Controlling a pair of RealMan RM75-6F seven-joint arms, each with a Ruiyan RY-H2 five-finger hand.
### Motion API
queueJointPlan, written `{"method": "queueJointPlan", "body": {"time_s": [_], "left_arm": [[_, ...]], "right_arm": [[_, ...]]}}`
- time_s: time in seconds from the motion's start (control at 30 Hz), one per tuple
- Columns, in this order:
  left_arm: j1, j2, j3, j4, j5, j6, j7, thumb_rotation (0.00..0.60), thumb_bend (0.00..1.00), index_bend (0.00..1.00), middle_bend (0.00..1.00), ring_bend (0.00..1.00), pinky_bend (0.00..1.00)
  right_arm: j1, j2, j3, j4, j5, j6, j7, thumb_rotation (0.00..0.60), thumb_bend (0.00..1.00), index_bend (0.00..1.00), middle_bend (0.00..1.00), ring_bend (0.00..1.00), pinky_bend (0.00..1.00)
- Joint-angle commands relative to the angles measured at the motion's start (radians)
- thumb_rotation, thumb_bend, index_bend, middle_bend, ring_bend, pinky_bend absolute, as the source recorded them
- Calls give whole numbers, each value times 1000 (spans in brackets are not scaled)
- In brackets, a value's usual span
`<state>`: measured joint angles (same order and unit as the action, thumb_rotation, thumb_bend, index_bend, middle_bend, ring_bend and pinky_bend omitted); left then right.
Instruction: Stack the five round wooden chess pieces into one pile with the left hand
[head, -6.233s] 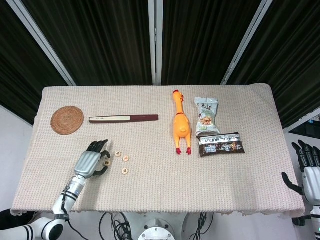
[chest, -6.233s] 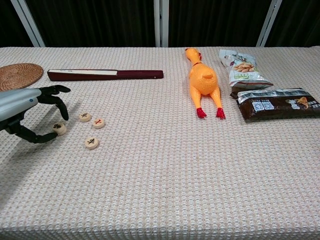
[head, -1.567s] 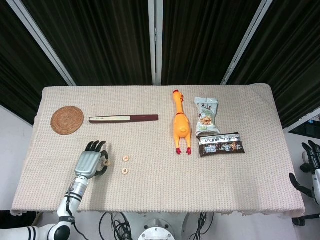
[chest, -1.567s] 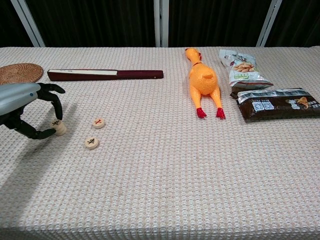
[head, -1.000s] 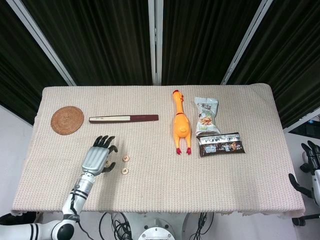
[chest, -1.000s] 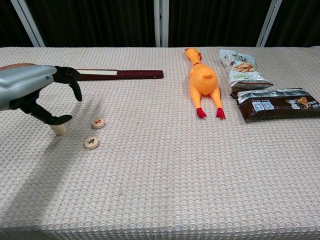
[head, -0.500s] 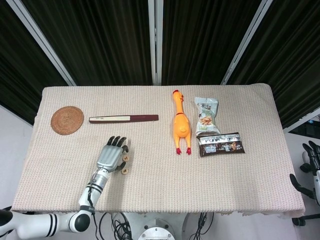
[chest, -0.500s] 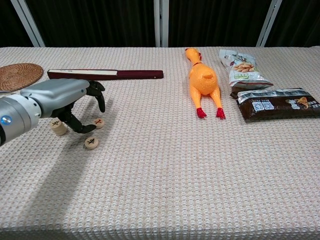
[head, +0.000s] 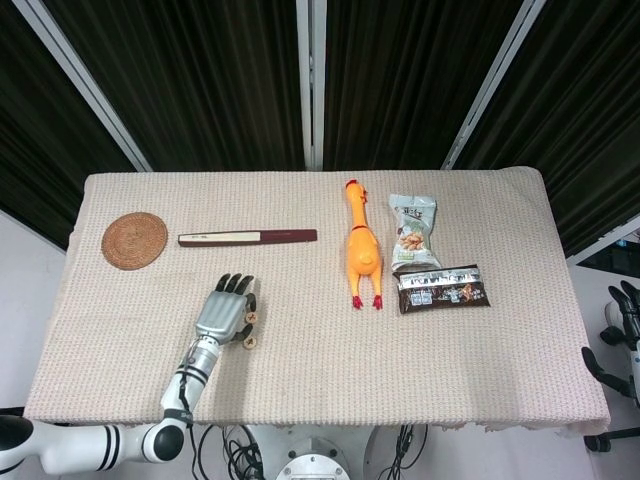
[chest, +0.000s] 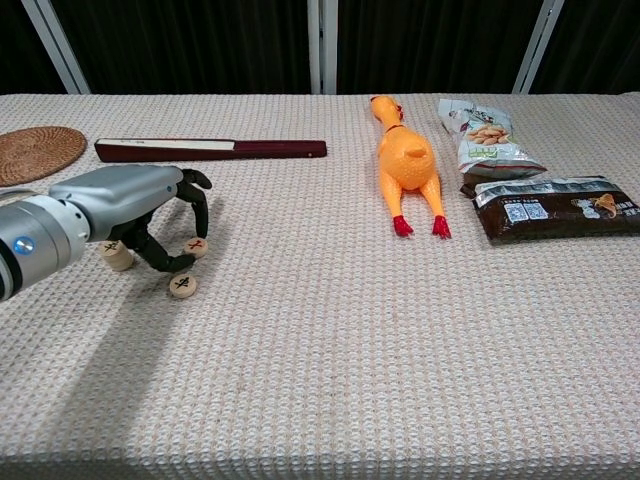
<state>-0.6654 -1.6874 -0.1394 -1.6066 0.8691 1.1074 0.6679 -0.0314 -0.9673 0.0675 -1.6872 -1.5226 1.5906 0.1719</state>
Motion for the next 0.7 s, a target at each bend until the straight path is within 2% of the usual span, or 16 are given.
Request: {"method": "queueJointPlan", "body": {"time_s": [0.03, 0.47, 0.7], "left_arm": [[1, -3, 3, 4, 12, 3, -13, 600, 302, 448, 64, 0, 0], [-1, -21, 10, 32, 21, -1, -40, 600, 302, 489, 66, 0, 0], [4, -8, 6, 6, 40, 25, -42, 600, 301, 502, 68, 0, 0]], "right_arm": [[1, 2, -2, 0, -2, -4, -3, 600, 259, 0, 0, 0, 0], [1, 6, -2, -1, 3, -7, 0, 600, 258, 0, 0, 0, 0], [0, 7, -1, 1, 1, -3, 5, 600, 258, 0, 0, 0, 0]]}}
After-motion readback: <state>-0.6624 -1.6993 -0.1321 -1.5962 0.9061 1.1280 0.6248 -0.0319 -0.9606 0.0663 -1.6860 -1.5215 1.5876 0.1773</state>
